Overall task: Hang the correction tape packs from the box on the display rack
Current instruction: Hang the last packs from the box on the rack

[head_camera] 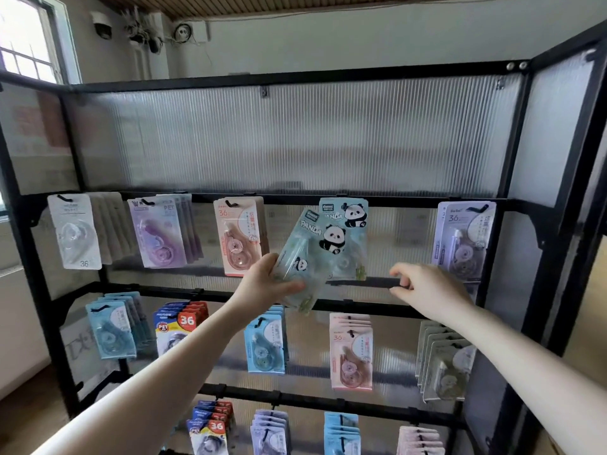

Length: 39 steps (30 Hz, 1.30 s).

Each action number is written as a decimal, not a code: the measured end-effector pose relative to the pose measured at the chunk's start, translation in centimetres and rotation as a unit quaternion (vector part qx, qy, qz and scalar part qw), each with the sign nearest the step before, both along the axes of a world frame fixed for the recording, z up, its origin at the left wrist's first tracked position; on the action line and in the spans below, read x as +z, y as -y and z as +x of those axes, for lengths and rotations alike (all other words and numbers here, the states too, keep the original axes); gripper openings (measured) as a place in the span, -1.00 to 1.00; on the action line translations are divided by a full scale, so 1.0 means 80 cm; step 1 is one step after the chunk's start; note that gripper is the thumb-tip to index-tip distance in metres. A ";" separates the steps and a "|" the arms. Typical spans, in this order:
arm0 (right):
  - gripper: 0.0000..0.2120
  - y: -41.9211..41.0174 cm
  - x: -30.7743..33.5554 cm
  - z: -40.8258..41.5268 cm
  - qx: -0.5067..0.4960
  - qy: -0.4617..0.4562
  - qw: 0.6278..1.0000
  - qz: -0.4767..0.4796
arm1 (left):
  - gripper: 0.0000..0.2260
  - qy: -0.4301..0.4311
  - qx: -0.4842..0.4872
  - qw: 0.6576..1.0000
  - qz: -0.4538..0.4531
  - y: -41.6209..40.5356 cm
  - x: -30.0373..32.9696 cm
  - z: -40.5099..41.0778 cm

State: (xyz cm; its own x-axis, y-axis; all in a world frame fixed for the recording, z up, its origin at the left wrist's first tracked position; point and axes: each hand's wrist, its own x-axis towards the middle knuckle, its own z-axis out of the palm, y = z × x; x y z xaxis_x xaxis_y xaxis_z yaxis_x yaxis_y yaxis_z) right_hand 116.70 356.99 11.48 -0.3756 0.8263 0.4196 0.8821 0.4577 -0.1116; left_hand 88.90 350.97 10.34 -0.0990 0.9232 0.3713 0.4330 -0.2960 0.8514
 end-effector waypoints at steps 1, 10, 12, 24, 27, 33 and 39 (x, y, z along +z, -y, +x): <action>-0.76 -0.001 -0.002 0.003 -0.006 0.004 1.000 -0.008 | -0.75 0.025 -0.014 1.000 0.010 -0.001 0.001 0.006; -0.74 -0.005 -0.012 0.022 -0.018 0.024 0.998 -0.047 | -0.78 0.125 -0.068 0.989 0.044 -0.023 0.008 0.056; -0.73 -0.005 -0.013 0.024 -0.020 0.028 0.998 -0.050 | -0.77 0.141 -0.071 0.987 0.034 -0.028 0.005 0.064; -0.74 -0.016 -0.025 0.033 -0.012 0.028 0.997 -0.072 | -0.70 0.205 -0.035 0.978 -0.029 -0.052 -0.012 0.086; -0.75 -0.018 -0.028 0.034 -0.011 0.030 0.997 -0.075 | -0.77 0.190 -0.017 0.981 -0.025 -0.059 -0.012 0.087; -0.75 -0.021 -0.031 0.033 -0.005 0.025 0.997 -0.072 | -0.70 0.175 0.009 0.984 -0.039 -0.072 -0.019 0.085; -0.76 -0.021 -0.033 0.029 -0.004 0.020 0.998 -0.064 | -0.74 0.151 0.028 0.987 -0.055 -0.078 -0.020 0.092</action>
